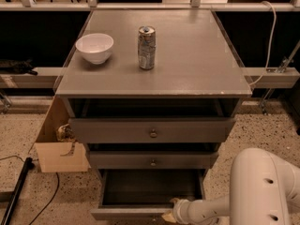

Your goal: Open bottom drawer

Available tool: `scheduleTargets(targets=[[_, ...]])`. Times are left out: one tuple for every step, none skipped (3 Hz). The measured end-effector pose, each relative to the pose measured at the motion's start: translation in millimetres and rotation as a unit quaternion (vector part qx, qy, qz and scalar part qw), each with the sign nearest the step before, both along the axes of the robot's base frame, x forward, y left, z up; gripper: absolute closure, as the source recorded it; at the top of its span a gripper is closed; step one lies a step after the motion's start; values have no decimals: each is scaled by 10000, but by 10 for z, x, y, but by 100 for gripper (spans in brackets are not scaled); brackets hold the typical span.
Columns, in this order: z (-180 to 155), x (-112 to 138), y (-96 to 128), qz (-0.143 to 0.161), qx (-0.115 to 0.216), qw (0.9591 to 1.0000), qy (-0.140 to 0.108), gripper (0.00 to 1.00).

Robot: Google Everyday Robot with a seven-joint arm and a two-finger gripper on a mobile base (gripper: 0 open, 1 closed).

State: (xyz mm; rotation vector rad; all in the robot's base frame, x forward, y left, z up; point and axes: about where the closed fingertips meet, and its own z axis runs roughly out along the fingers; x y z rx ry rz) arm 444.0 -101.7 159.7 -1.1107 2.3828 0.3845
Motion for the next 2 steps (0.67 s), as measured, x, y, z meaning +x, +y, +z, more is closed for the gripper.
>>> scheduleTargets(targets=[[0, 0, 0, 0, 0, 10000, 0, 87], [0, 0, 0, 0, 0, 10000, 0, 65]])
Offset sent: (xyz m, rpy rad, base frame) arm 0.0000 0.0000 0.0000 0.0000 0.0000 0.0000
